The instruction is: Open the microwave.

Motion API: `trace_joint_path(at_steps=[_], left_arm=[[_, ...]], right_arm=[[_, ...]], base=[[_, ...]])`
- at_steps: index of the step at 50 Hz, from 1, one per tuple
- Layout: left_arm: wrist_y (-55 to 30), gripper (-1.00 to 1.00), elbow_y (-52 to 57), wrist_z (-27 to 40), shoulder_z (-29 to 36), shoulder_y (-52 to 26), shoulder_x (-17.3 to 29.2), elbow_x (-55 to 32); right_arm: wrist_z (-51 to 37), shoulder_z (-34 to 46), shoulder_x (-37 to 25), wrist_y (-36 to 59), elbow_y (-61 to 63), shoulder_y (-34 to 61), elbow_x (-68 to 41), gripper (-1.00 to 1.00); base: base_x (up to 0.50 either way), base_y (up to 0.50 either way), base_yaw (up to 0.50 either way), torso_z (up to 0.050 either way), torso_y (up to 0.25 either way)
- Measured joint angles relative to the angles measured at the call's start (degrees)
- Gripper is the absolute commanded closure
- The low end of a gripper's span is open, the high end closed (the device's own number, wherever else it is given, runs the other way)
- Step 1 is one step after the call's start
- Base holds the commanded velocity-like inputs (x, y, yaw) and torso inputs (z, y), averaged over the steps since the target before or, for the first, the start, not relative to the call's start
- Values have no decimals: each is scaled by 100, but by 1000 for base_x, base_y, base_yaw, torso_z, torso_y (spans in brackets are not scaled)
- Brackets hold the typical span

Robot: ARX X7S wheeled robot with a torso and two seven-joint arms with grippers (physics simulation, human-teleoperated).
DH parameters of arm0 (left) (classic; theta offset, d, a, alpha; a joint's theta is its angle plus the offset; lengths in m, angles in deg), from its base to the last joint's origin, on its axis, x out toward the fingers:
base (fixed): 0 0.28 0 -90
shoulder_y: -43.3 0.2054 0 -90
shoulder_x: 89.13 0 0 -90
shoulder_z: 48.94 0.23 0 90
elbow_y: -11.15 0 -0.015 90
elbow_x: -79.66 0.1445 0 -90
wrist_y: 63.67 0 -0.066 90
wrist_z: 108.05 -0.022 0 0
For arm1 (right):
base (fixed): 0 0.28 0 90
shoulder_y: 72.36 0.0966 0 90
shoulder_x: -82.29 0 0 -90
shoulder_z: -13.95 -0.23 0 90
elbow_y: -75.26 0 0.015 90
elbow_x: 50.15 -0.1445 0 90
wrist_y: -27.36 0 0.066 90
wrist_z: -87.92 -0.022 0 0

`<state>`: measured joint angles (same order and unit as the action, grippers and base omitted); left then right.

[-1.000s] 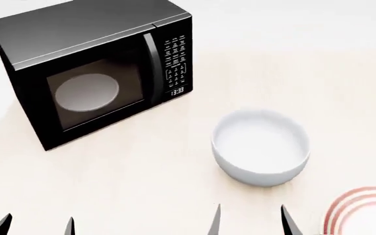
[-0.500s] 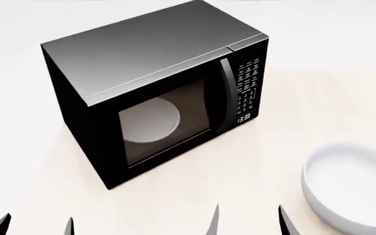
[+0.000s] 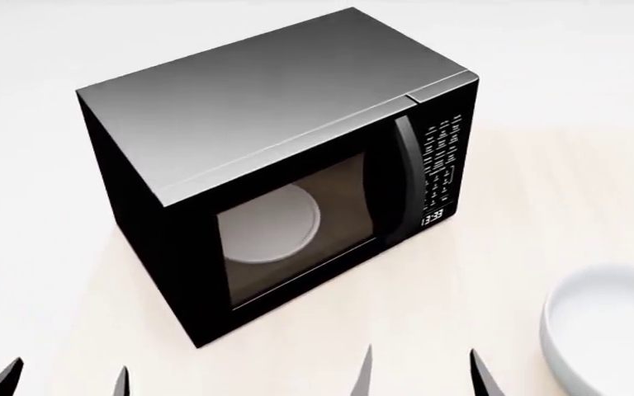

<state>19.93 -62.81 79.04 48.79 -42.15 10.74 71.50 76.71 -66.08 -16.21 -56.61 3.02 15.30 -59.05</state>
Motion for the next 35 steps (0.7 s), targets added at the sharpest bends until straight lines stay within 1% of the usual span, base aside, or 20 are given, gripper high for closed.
trace_joint_path(at_steps=[20,26,35], left_arm=[[47,-100,-59,59,102,-20,68,-37],[73,-100,-39,59,125,-9,99,-114],[78,-100,-13,103,156,-11,156,-197]], right_arm=[[-69,75,-58,74,36,38,-165,-100],[-79,102,-83,196,83,162,-224,-100],[33,-19,-114,609,-35,795,-623,-100]], base=[[0,0,0,5,-241],[0,0,0,1,-23],[0,0,0,0,0]])
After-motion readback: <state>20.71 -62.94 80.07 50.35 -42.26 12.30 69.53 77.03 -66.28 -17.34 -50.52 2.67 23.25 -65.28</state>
